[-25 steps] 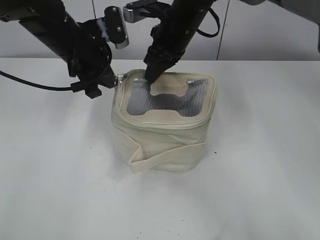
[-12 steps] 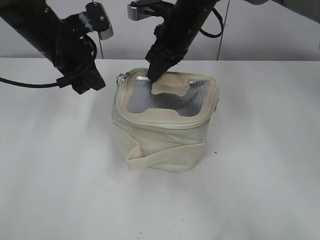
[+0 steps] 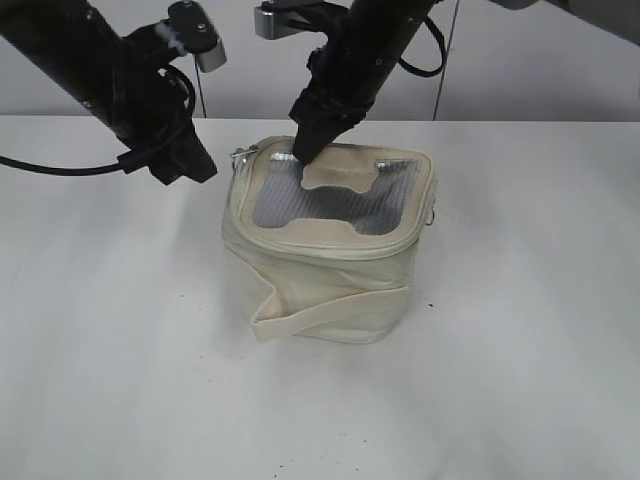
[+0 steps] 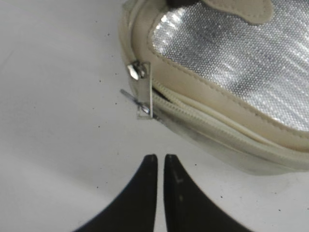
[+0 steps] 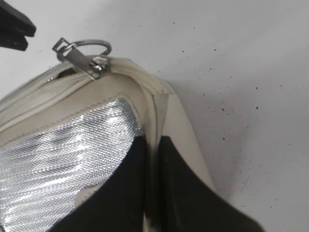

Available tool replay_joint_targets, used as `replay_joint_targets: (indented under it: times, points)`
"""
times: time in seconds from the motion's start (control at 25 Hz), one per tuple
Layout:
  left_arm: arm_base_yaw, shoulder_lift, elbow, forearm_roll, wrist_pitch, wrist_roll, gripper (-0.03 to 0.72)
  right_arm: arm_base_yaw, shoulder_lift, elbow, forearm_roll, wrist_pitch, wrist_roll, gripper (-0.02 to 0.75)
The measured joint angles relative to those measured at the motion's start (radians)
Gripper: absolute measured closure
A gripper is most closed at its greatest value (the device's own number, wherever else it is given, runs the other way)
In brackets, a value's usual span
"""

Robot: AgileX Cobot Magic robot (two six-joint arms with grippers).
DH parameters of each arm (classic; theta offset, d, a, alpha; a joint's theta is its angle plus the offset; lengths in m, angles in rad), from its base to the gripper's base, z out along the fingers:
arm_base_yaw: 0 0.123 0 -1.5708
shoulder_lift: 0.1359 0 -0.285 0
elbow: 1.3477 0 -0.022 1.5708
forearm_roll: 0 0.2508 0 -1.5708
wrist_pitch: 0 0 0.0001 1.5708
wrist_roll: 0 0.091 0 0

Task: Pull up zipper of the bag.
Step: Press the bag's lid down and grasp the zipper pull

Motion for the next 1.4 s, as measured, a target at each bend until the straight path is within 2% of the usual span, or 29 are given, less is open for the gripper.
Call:
replay_joint_targets:
  times: [0.12, 0.36, 0.64, 0.84, 1.08, 1.2, 1.28, 1.4]
  points:
    - [0.000, 0.000, 0.000, -0.001, -0.014, 0.000, 0.595, 0.000, 0.000, 0.000, 0.000, 0.000, 0.000, 0.670]
    - [0.000, 0.000, 0.000, -0.008, -0.032, 0.000, 0.463, -0.010, -0.013, 0.000, -0.013, -0.007, 0.001, 0.424]
    - [0.001, 0.000, 0.000, -0.029, -0.042, 0.000, 0.367, -0.028, -0.025, 0.000, -0.022, -0.008, -0.001, 0.364]
    - [0.001, 0.000, 0.000, -0.035, -0.077, 0.006, 0.318, -0.028, -0.025, 0.000, -0.018, -0.008, -0.023, 0.356]
    - [0.000, 0.001, 0.000, -0.037, -0.112, 0.046, 0.202, -0.028, -0.024, 0.000, -0.016, -0.008, -0.036, 0.353]
    - [-0.001, 0.002, 0.000, -0.048, -0.135, 0.088, 0.174, -0.028, -0.017, 0.000, -0.012, -0.008, -0.040, 0.355]
    - [-0.004, 0.006, 0.000, -0.057, -0.151, 0.121, 0.171, -0.028, -0.014, 0.000, -0.008, -0.008, -0.044, 0.381]
    - [-0.025, 0.028, 0.000, -0.062, -0.170, 0.146, 0.186, -0.028, -0.011, 0.000, 0.003, -0.005, -0.047, 0.489]
